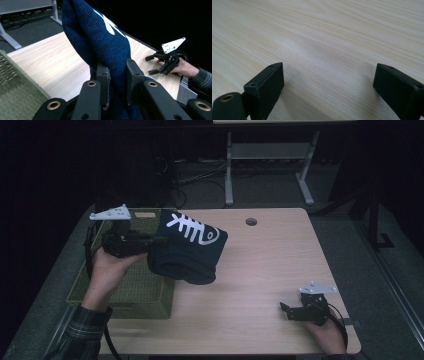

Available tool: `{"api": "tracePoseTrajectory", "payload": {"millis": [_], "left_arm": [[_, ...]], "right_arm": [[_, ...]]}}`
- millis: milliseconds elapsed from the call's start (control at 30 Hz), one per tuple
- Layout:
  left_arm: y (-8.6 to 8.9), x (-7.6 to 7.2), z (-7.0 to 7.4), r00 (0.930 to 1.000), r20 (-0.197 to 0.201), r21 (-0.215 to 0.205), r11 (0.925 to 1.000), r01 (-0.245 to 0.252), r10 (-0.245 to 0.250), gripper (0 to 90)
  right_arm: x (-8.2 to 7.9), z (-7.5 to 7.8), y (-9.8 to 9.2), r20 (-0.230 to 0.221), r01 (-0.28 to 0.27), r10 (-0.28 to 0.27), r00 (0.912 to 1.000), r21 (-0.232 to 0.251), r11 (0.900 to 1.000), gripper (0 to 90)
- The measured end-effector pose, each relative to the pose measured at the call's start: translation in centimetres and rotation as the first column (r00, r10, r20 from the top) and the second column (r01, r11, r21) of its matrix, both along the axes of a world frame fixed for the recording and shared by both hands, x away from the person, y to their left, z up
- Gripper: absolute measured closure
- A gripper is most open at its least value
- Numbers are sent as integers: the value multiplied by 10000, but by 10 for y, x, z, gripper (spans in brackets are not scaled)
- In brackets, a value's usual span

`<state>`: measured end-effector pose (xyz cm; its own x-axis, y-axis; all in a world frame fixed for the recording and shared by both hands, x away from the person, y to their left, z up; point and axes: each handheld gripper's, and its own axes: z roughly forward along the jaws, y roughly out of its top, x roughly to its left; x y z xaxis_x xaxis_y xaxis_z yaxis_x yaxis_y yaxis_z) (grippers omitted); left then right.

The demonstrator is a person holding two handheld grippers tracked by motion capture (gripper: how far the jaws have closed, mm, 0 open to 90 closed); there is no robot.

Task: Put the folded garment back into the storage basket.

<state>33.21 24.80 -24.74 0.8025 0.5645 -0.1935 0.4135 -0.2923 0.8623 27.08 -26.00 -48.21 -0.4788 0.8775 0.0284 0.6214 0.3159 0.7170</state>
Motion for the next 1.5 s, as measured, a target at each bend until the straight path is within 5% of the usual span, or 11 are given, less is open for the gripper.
{"api": "tracePoseTrajectory", "payload": {"millis": [800, 1500], "left_arm": [[74, -8, 47, 9948, -372, 476, 9945, -935, 953, 758], [126, -7, 22, 9707, -959, 859, 9734, -2125, 2204, 756]], "right_arm": [[0, 0, 0, -24, 123, -123, 9999, 3, 9999, 95], [0, 0, 0, -16, 194, -194, 9998, -8, 9998, 95]]}}
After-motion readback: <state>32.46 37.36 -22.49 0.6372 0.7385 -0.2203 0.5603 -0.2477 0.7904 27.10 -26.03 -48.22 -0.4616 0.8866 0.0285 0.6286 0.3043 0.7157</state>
